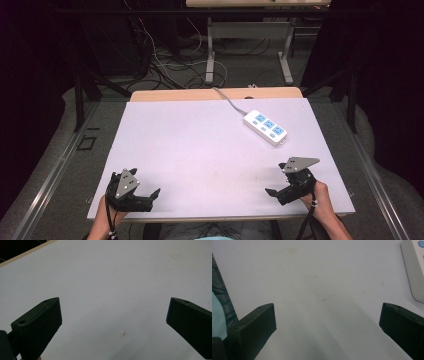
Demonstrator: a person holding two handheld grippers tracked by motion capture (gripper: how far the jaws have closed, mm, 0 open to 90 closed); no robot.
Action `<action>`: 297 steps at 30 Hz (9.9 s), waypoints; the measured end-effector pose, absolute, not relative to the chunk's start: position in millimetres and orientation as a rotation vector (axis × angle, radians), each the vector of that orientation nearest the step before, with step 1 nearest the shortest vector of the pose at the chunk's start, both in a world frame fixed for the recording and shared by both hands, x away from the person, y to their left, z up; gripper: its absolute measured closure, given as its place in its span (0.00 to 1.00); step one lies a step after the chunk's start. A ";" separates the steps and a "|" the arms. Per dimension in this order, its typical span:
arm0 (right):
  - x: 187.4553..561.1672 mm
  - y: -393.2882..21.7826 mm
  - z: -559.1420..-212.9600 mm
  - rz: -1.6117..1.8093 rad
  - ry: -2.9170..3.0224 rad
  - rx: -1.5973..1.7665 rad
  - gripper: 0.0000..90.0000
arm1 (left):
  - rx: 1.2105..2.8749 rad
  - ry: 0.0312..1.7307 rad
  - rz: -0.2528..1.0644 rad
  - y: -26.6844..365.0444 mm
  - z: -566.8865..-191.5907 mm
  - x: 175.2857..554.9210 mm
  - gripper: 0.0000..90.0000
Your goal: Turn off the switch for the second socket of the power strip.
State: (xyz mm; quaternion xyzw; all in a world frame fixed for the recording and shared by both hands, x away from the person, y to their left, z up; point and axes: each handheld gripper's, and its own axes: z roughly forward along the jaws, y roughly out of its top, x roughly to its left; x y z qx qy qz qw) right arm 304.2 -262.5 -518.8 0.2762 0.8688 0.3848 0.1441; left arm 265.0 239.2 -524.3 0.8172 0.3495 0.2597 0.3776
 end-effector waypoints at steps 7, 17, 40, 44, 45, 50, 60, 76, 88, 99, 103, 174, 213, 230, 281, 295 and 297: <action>304.3 -261.6 -519.6 1.105 2.500 0.804 0.00 | 2.104 0.877 0.671 238.5 -524.2 265.7 0.00; 307.0 -259.4 -518.8 1.099 2.508 0.807 0.00 | 2.104 0.883 0.663 238.6 -524.2 265.8 0.00; 324.6 -254.3 -506.3 1.076 2.471 0.830 0.00 | 2.105 0.875 0.660 235.5 -525.9 267.3 0.00; 328.4 -254.9 -502.9 1.075 2.462 0.832 0.00 | 2.110 0.872 0.655 234.7 -526.2 267.5 0.00; 330.5 -255.7 -501.8 1.068 2.459 0.840 0.00 | 2.109 0.872 0.656 234.8 -526.2 267.7 0.00; 334.9 -256.2 -501.6 1.067 2.459 0.858 0.00 | 2.114 0.865 0.666 235.1 -525.7 267.3 0.00; 348.1 -258.9 -498.2 1.069 2.437 0.885 0.00 | 2.123 0.858 0.658 233.1 -526.1 267.7 0.00; 369.8 -257.4 -498.7 1.066 2.446 0.912 0.02 | 2.112 0.862 0.659 233.2 -526.6 269.2 0.00; 387.5 -259.5 -498.6 1.072 2.430 0.956 0.02 | 2.113 0.856 0.667 232.3 -526.7 268.9 0.00; 398.5 -264.1 -497.5 1.084 2.411 0.991 0.02 | 2.113 0.861 0.668 232.4 -526.7 268.7 0.00; 402.9 -265.8 -497.3 1.084 2.407 0.989 0.02 | 2.113 0.863 0.660 232.9 -526.6 269.0 0.00; 492.5 -261.5 -497.7 1.113 2.362 1.135 0.00 | 2.128 0.846 0.672 231.7 -526.1 268.8 0.00; 502.0 -264.7 -507.1 1.107 2.290 1.195 0.92 | 2.132 0.842 0.668 232.0 -525.9 269.2 0.00; 502.4 -258.0 -511.5 1.026 2.284 1.184 1.00 | 2.132 0.845 0.659 231.8 -526.3 268.9 0.00; 506.6 -250.4 -526.7 0.921 2.329 1.176 1.00 | 2.134 0.842 0.655 231.0 -526.7 268.5 0.00; 505.1 -248.9 -527.3 0.908 2.314 1.182 1.00 | 2.135 0.838 0.653 230.0 -526.8 268.2 0.00; 505.3 -248.4 -527.3 0.902 2.314 1.170 1.00 | 2.136 0.838 0.655 230.1 -526.7 268.2 0.00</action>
